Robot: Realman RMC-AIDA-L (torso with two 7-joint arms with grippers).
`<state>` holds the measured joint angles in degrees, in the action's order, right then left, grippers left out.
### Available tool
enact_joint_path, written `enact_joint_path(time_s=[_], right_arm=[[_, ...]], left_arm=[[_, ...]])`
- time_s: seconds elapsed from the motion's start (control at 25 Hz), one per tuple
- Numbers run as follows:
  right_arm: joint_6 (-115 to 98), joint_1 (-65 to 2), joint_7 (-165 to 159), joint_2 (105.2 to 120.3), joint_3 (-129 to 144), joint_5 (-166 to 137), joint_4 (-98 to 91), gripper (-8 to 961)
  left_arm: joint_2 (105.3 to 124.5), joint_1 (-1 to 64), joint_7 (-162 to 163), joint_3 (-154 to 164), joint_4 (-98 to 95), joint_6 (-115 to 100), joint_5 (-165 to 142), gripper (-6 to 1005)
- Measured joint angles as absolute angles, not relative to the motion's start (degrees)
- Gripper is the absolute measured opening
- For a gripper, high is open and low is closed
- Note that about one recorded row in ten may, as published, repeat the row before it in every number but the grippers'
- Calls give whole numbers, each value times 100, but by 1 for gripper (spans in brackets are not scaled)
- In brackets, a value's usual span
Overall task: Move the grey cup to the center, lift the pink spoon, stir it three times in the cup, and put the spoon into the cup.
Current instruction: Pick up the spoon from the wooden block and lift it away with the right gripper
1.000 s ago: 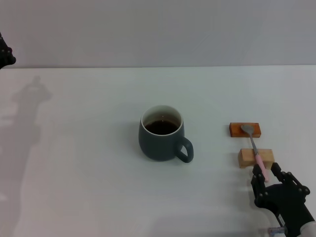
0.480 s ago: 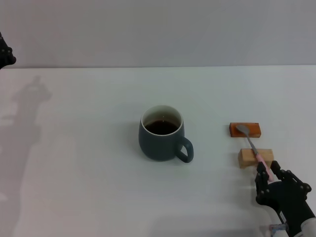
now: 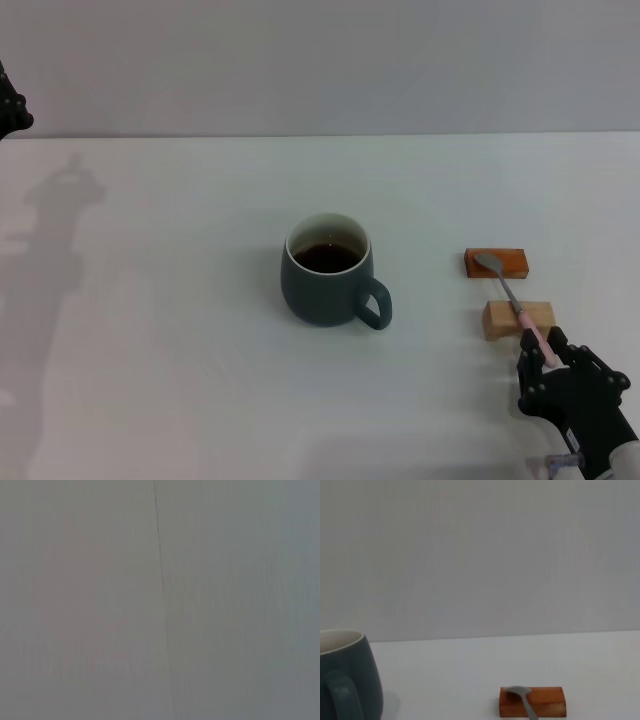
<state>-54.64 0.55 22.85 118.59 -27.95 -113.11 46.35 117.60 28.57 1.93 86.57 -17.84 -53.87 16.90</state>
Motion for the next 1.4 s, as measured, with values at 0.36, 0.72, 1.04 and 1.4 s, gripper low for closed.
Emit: enact_joint_path(time_s=[0.36,0.72,1.04,1.4], right_arm=[[-5451,20,2275,11866,-2795,-11311,4615,237],[-5448,35,2271,11862,-2795,-11311,4640,220],[-5463,48,2267,11858,-2787,-11312,4660,185],[-5451,26,2267,11856,-2795,-11312,4667,170]], left_arm=[[11760,2857,193,8657,-1784,-5387,1697,53],[11760,2850,193,8657,-1784,-5400,1692,55],[11759,2847,193,8657,-1786,-5419,1688,56],[11760,2831,193,8657,-1793,-5423,1713,58]])
